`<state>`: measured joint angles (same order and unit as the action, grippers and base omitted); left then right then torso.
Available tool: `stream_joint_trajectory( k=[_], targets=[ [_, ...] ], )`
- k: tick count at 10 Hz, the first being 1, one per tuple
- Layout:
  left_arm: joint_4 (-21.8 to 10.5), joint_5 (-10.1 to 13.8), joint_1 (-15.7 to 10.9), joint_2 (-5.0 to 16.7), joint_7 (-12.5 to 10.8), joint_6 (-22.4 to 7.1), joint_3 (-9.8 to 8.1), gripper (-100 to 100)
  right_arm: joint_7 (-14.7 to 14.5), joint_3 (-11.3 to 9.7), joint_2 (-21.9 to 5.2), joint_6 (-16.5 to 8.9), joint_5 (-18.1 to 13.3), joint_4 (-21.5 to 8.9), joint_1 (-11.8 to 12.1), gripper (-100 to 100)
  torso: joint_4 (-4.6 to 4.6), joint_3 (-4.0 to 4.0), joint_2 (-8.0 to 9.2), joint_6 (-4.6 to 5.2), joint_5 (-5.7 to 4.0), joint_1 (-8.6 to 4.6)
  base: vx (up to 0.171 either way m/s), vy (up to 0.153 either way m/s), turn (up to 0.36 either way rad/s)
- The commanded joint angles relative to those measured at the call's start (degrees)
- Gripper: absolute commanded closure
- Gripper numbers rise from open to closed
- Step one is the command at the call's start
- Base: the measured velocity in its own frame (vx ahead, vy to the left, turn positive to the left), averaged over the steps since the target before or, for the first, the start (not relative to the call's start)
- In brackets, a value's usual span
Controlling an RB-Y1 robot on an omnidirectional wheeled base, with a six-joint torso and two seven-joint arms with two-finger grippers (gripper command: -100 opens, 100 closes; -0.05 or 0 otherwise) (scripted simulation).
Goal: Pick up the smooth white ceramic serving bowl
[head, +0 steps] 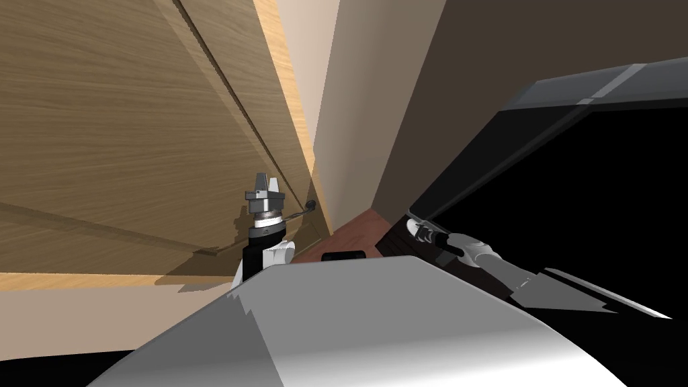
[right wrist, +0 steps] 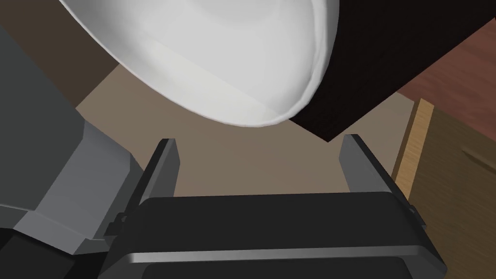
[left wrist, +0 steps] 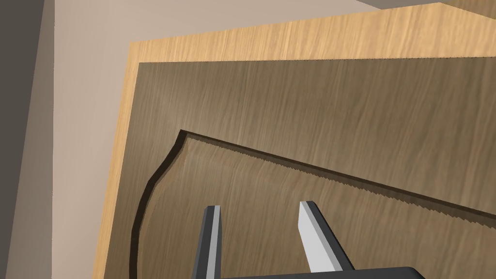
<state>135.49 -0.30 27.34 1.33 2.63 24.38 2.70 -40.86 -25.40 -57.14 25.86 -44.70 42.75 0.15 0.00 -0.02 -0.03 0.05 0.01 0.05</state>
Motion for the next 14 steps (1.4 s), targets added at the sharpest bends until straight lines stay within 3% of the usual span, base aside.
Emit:
stream_joint_trajectory(
  k=[1,2,3,7,8,10,12,13,14],
  targets=[
    [0.00,0.00,0.00,0.00,0.00,0.00,0.00,0,-0.77,-0.82,-0.46,0.31,-0.53,-2.64,-0.15,-100,0.00,0.00,0.00,0.00,0.00,0.00,0.018,0.025,0.055],
    [0.00,0.00,0.00,0.00,0.00,0.00,0.00,0,-1.00,-1.64,-1.09,0.12,-0.94,-4.12,0.21,-100,0.00,-0.01,-0.02,-0.01,0.01,0.03,0.040,0.050,0.105],
    [0.00,0.00,0.00,0.00,0.00,0.00,0.00,0,-1.00,-1.64,-1.09,0.12,-0.94,-3.51,0.21,-100,-0.01,-0.04,-0.07,-0.02,0.03,0.12,0.034,0.033,0.025],
    [0.00,0.00,0.00,0.00,0.00,0.00,0.00,0,-1.49,-5.36,-2.42,-0.60,-2.15,-9.46,2.60,-100,-0.04,-0.09,-0.17,-0.01,0.02,0.13,0.056,0.043,0.073],
    [0.00,0.00,0.01,0.00,0.00,0.00,0.00,0,-1.49,-5.36,-2.42,-0.60,-2.15,-7.00,2.60,-100,-0.05,-0.12,-0.20,0.01,0.04,0.15,0.047,0.031,-0.005],
    [0.00,0.00,0.00,0.00,0.00,0.00,0.00,0,-1.49,-5.36,-2.42,-0.60,-2.15,-9.43,2.60,-100,-0.01,-0.03,-0.04,0.00,0.01,0.02,0.005,0.006,-0.001],
    [0.00,0.00,0.00,0.00,0.00,0.00,0.00,0,-1.76,-5.19,-2.12,-0.51,-2.11,-9.75,2.37,-100,0.02,0.04,0.08,0.00,-0.02,-0.06,-0.005,-0.002,-0.002],
    [0.00,0.00,0.00,0.00,0.00,0.00,0.00,0,-2.02,-5.14,-2.04,-0.29,-2.11,-10.06,2.27,0,0.02,0.05,0.08,0.00,-0.01,-0.06,0.000,0.000,0.000],
    [0.00,0.00,0.00,0.00,0.00,0.00,0.00,0,-0.21,-4.81,-2.12,-1.67,-3.06,-8.27,3.76,-100,0.02,0.04,0.07,0.00,-0.01,-0.05,-0.003,-0.019,0.096]
  ],
)
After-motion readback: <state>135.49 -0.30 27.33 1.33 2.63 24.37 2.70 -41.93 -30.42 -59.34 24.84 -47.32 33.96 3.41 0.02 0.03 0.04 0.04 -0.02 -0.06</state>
